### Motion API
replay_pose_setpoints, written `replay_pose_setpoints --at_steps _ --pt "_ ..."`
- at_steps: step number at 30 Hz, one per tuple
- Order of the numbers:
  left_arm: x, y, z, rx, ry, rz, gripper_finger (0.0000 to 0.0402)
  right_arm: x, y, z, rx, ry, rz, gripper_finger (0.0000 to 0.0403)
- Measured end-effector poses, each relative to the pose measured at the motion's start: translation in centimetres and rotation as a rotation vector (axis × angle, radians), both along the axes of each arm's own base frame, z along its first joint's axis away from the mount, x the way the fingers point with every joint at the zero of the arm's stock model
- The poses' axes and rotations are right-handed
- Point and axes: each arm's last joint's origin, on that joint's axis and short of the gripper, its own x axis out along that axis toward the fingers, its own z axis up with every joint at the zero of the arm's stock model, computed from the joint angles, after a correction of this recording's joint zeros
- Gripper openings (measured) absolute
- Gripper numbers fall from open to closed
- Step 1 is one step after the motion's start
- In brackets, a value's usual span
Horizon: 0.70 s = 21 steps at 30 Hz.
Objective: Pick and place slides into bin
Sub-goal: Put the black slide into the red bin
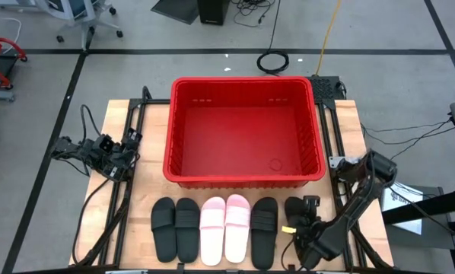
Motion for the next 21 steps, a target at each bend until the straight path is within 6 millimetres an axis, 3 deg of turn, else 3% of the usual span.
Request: replay_pose_setpoints --at_steps 6,12,17,21 --pt "0.0 0.0 0.0 -0.002 0.001 -0.002 0.0147 -0.4 -0.3 2.7 0.167 -0.035 0.063 0.0006" --pt "0.0 0.0 0.0 -0.002 0.001 -0.002 0.0147 1.0 -0.2 5.2 0.37 -0.191 0.239 0.0006" --pt "0.0 0.0 0.0 -0.002 0.002 -0.002 0.0147 3.1 0.2 7.8 0.501 -0.402 0.483 0.0007" --pt "0.0 0.0 0.0 -0.002 0.003 -0.002 0.0147 4.6 0.3 9.8 0.489 -0.573 0.725 0.0008"
